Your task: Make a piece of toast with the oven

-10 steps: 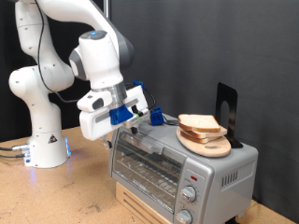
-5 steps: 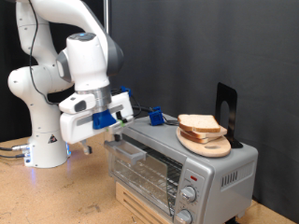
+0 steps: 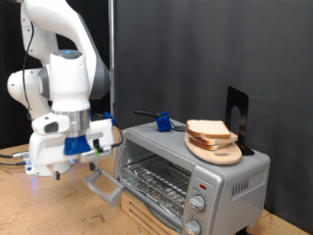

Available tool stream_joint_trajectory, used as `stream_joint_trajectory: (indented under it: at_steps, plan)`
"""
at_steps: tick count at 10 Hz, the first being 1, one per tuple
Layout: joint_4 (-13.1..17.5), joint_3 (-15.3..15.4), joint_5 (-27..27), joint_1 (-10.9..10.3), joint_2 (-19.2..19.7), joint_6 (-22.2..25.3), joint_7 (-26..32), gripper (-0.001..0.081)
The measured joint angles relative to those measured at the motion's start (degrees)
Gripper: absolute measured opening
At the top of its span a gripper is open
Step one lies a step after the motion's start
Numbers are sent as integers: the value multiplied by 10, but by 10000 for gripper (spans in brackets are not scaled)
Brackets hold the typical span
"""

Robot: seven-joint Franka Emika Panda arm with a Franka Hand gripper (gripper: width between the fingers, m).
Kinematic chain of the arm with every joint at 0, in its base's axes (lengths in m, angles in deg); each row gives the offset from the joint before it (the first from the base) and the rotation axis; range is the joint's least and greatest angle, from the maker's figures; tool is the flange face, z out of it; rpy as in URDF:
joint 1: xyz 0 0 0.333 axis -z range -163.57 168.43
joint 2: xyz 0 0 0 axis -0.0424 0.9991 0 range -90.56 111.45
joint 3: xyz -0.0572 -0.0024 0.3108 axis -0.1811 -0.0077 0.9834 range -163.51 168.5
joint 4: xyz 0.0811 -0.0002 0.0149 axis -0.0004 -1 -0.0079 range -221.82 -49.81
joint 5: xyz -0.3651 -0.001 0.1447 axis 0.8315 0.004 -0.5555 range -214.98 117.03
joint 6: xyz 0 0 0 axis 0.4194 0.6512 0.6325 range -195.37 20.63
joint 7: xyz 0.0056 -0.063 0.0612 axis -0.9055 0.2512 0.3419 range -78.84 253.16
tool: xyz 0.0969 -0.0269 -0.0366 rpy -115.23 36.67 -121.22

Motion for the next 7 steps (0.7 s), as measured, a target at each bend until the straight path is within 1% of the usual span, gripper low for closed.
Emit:
stream_joint_trajectory:
  at_steps: [2, 3, 5, 7]
  plan:
    - [-1, -9, 5, 14, 46, -44, -3, 808]
    - [0, -13, 1, 17, 73, -70, -5, 808]
    - [12, -11, -30, 20, 126, -115, -3, 808]
    - [32, -7, -65, 23, 166, -131, 12, 808]
